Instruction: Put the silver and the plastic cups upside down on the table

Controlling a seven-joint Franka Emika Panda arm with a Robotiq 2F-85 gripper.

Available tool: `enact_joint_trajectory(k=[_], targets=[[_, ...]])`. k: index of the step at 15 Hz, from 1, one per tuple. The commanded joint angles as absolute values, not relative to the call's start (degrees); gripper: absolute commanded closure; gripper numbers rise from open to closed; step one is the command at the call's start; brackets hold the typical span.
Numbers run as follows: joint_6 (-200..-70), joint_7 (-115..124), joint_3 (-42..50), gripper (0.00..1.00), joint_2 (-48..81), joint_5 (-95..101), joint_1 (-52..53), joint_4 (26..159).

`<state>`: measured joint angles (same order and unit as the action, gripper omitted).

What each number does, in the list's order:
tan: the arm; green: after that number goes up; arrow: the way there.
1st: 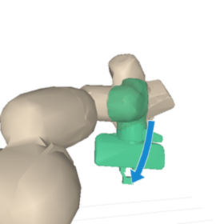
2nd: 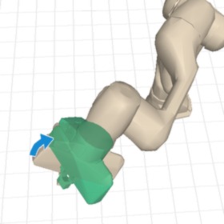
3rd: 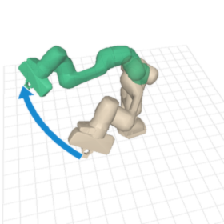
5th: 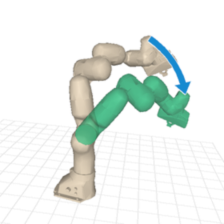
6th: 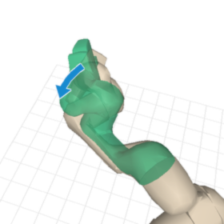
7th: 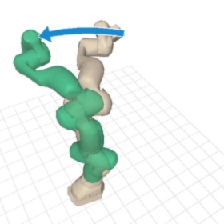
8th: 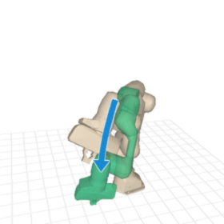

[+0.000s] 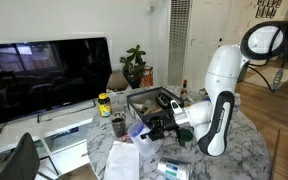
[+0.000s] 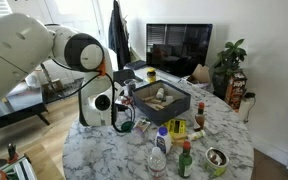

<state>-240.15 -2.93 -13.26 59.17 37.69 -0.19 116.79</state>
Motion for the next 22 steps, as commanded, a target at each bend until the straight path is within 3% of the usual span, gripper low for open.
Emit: enact_joint_trajectory(k=[1, 2, 3, 4, 14, 22], targets=[[-241.6, -2.2, -9.9, 0.39, 60.1, 36.2, 1.7, 117.2], [-241.7, -2.3, -9.4, 0.39, 60.0, 36.1, 1.8, 117.4], [-241.4, -2.0, -9.0, 0.12, 59.9, 36.5, 1.9, 117.7], [-241.2, -1.5, -8.9, 0.02, 59.7, 36.9, 1.8, 117.9], [-228.7, 0.6, -6.3, 0.0, 50.1, 39.0, 0.6, 128.6], [-208.0, 3.8, -9.7, 0.0, 30.8, 36.0, -1.6, 141.3]])
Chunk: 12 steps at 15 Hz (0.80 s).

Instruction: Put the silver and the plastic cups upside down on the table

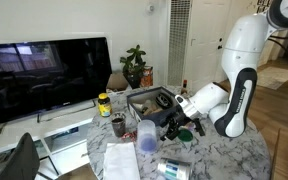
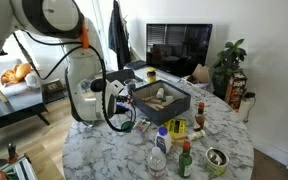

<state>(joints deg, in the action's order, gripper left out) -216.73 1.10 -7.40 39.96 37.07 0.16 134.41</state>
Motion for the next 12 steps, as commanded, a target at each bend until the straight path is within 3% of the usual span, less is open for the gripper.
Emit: enact_joint_trajectory(k=[1, 9, 12], targets=[[-204.7, 7.2, -9.6, 0.0, 28.6, 37.6, -1.0, 141.9], [-181.8, 20.2, -33.8, 0.0, 30.1, 38.8, -12.3, 139.8], [-176.0, 20.7, -34.1, 0.0, 29.6, 36.9, -11.4, 137.7]])
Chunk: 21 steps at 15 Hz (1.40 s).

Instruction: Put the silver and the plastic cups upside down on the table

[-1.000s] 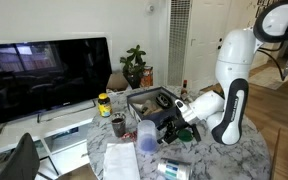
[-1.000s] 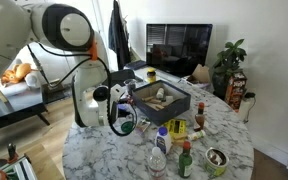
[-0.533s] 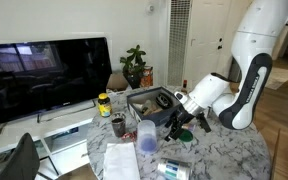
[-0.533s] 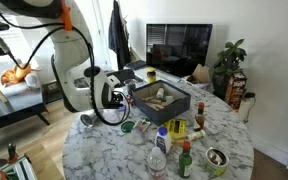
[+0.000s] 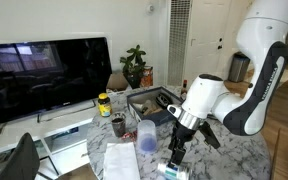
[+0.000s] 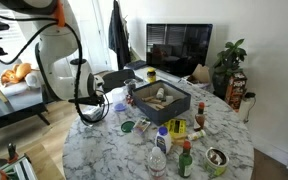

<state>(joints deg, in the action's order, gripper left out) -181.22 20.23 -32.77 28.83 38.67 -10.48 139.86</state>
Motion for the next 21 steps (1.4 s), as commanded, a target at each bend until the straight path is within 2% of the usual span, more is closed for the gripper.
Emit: enact_joint_trajectory(k=[1, 2, 3, 7, 11, 21], targets=[[-174.7, 19.6, -34.5, 0.0, 30.2, 36.8, -12.0, 137.1], [-173.6, 19.7, -33.0, 0.0, 30.1, 37.1, -10.5, 135.9], [-175.1, 11.5, -28.4, 0.0, 29.1, 27.1, -4.6, 135.9], [-175.6, 3.9, -22.7, 0.0, 31.9, 17.2, 1.9, 132.2], [-174.2, -1.4, -24.8, 0.0, 35.2, 10.5, 2.0, 130.0], [-166.4, -6.0, -20.7, 0.0, 36.7, 8.3, 6.7, 127.7]])
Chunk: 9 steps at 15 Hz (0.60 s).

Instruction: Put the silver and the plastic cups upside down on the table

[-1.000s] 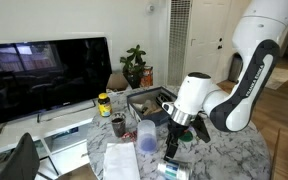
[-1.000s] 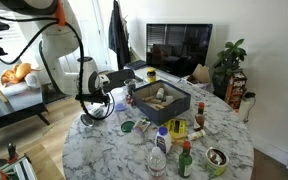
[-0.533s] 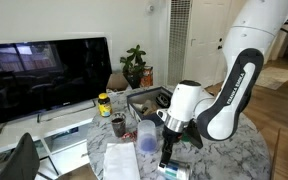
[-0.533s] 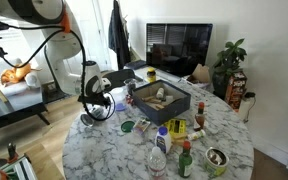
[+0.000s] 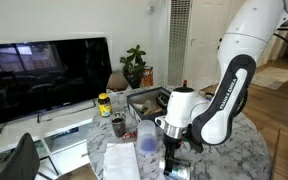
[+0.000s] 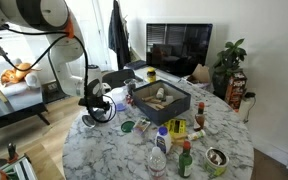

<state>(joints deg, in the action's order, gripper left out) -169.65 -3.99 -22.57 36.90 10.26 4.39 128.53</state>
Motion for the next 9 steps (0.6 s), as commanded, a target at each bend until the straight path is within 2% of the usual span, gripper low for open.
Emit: enact_joint_trajectory(k=[1, 2, 3, 5, 6, 9], targets=[[-165.6, -6.2, -20.4, 0.0, 36.9, 8.3, 7.0, 127.5], [-165.4, -6.4, -20.3, 0.06, 37.0, 8.1, 7.1, 127.4], [-165.5, -6.7, -20.6, 0.27, 37.2, 7.8, 6.7, 127.3], [-166.7, -8.0, -21.9, 0.3, 37.4, 6.7, 4.7, 127.7], [-167.9, -9.2, -22.7, 0.38, 37.4, 6.2, 3.5, 128.0], [-173.8, -16.0, -28.2, 0.42, 37.4, 4.5, -3.7, 130.7]])
